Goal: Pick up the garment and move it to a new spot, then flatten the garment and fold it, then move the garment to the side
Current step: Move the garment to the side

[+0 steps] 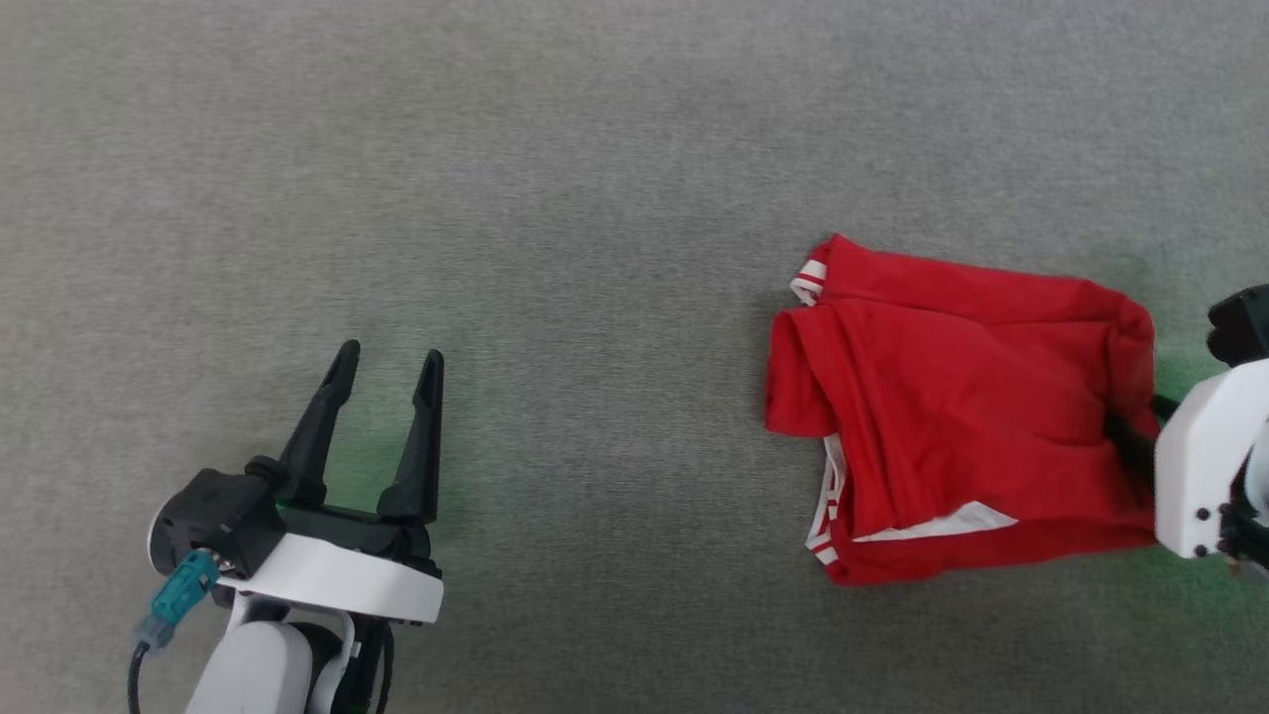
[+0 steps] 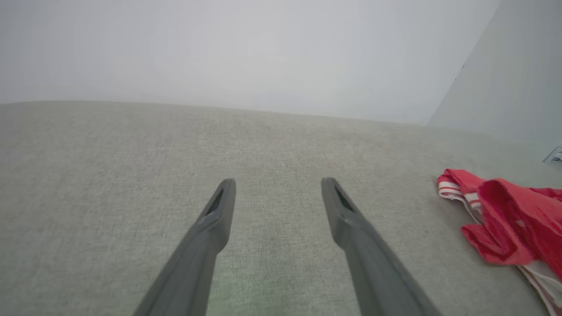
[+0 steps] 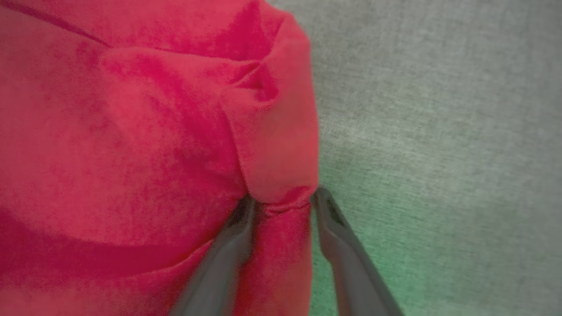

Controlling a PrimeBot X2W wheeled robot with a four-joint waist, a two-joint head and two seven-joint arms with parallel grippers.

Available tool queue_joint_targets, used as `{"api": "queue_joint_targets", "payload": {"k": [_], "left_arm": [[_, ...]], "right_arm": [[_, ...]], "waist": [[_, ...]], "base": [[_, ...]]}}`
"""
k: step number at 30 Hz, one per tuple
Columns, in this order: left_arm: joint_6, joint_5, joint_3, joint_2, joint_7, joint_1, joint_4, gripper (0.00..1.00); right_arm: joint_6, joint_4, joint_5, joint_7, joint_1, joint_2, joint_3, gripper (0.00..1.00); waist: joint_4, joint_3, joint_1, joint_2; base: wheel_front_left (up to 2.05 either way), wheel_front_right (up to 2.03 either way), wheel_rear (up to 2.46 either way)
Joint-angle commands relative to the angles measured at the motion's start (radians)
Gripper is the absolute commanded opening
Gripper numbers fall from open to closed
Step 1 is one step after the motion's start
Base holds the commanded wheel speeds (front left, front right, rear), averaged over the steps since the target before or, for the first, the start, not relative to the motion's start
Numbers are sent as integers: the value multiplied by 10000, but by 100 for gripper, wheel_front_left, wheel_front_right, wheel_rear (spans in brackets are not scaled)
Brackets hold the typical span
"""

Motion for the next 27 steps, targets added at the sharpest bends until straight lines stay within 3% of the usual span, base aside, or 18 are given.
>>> {"api": "queue_joint_targets", "payload": {"k": [1, 8, 13, 19, 27], "left_arm": [[-20, -11, -21, 69, -49, -186, -10, 100], [-20, -39, -96, 555, -49, -506, -273, 100], [-18, 121, -384, 1192, -49, -1159, -611, 100], [-18, 106, -855, 1933, -49, -2511, -987, 100], [-18, 22, -1316, 2419, -49, -4329, -1421, 100]], "right_arm": [[0, 202, 43, -106, 158, 387, 221, 0], [-28, -133, -138, -1271, -188, 417, -754, 0], [-20, 4, -363, -2244, -491, 267, -2218, 0], [-11, 1254, -1131, -3576, -1278, -131, -4255, 0], [-11, 3529, -2713, -5336, -3121, -396, -6119, 0]], "waist": [[-212, 99, 0, 0], [-1076, 463, 0, 0], [-1792, 1059, 0, 0], [-2267, 1910, 0, 0], [-2173, 2773, 0, 0]], "base": [[0, 0, 0], [0, 0, 0], [0, 0, 0], [0, 0, 0], [0, 0, 0]]}}
